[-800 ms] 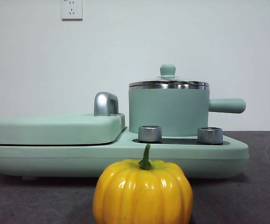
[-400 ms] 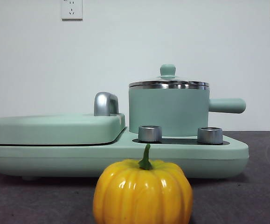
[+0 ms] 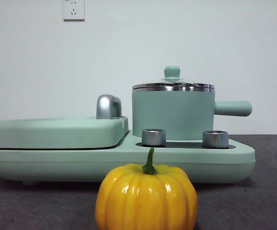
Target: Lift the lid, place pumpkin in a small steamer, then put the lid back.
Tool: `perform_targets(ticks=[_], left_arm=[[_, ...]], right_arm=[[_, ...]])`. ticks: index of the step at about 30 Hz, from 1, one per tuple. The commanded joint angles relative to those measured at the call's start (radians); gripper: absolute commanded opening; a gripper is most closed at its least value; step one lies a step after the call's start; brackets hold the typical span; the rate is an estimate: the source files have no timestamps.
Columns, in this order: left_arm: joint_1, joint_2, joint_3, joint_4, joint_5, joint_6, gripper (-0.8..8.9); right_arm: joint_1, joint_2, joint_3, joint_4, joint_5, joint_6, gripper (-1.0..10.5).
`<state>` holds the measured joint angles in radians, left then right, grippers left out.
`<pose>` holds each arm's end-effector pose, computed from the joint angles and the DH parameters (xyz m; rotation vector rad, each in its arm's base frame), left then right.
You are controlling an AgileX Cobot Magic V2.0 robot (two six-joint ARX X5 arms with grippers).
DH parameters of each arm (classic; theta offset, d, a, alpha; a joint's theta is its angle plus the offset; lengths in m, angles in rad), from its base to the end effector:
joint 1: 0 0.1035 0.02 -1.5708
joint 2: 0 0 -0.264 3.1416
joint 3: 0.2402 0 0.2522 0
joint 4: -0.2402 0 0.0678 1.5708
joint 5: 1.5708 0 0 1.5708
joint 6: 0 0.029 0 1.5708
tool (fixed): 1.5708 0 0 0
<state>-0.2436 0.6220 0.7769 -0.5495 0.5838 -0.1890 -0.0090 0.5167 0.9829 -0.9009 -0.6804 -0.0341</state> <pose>0.1156 -0.0452 0.3190 -0.2445 0.4765 -0.7769 0.0644 0.0177 0.3596 0.1173 0.4053 0.6674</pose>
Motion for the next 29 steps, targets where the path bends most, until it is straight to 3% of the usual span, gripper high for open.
perform_targets(ticks=[1,2,4,14,21,29], left_arm=[[-0.003,0.006,0.019,0.013,0.011,0.023,3.76],[-0.003,0.008,0.019,0.013,0.011,0.023,4.50],[-0.003,0.011,0.019,0.013,0.011,0.023,5.07],[-0.003,0.063,0.050,0.039,0.011,-0.059,4.95],[-0.016,0.282,0.214,-0.037,0.012,0.006,4.95],[-0.060,0.625,0.535,-0.180,-0.007,0.073,4.91]], right_arm=[[0.001,0.004,0.015,0.009,0.000,-0.005,4.0],[0.001,0.004,0.015,0.009,0.000,-0.003,4.5],[0.001,0.004,0.015,0.009,0.000,-0.003,4.7],[0.001,0.004,0.015,0.009,-0.005,0.021,4.7],[0.012,0.005,0.015,0.009,-0.004,0.031,4.7],[0.034,0.005,0.015,0.008,-0.001,0.031,4.7]])
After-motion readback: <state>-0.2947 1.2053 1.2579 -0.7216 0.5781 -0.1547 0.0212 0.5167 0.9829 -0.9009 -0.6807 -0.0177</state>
